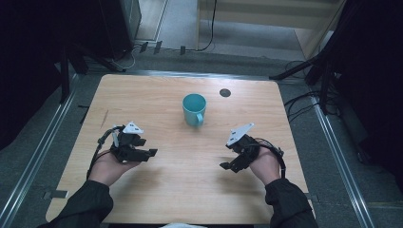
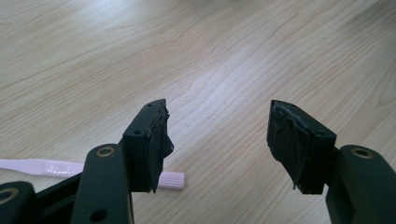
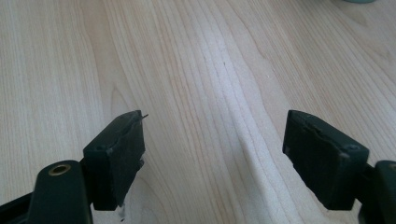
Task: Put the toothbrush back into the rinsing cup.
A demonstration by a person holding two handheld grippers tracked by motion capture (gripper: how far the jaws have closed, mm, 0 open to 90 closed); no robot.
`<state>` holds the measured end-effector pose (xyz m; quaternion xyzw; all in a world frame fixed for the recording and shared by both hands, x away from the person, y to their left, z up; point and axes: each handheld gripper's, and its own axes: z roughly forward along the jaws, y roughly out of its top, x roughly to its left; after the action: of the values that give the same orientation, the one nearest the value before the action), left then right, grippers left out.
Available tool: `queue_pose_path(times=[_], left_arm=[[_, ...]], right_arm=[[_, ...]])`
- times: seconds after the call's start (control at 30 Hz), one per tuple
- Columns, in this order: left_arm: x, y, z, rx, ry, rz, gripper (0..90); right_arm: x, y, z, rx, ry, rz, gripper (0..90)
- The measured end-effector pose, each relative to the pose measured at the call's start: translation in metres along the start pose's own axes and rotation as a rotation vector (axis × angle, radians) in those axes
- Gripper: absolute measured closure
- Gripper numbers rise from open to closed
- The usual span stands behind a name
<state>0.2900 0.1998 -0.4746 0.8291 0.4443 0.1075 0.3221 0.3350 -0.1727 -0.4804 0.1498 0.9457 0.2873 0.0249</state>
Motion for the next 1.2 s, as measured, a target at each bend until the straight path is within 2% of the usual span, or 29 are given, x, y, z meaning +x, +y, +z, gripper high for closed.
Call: queue_pose_path(times=[0.13,0.23,0.53,0.83,1.1,1.2], left_arm=[[0.0,0.0,0.001,0.013,0.003,-0.004,38.5],[0.001,-0.001,0.002,0.021,0.001,-0.003,38.5],[0.001,-0.005,-0.001,0.022,0.01,-0.002,37.5],[0.006,-0.008,-0.006,0.014,0.022,-0.023,36.9],[0.012,-0.01,-0.009,0.022,0.058,-0.015,36.8],[0.022,-0.014,-0.012,0.041,0.088,-0.03,39.6]], right_arm=[[0.0,-0.001,0.0,0.004,-0.004,-0.009,19.0],[0.001,0.0,0.002,0.007,-0.025,-0.014,18.9],[0.002,0.003,0.005,0.005,-0.041,-0.034,18.0],[0.0,0.007,0.006,-0.001,-0.036,-0.015,16.7],[0.001,0.008,0.007,0.013,-0.031,-0.033,16.8],[0.003,0.008,0.008,0.022,-0.03,-0.042,16.9]])
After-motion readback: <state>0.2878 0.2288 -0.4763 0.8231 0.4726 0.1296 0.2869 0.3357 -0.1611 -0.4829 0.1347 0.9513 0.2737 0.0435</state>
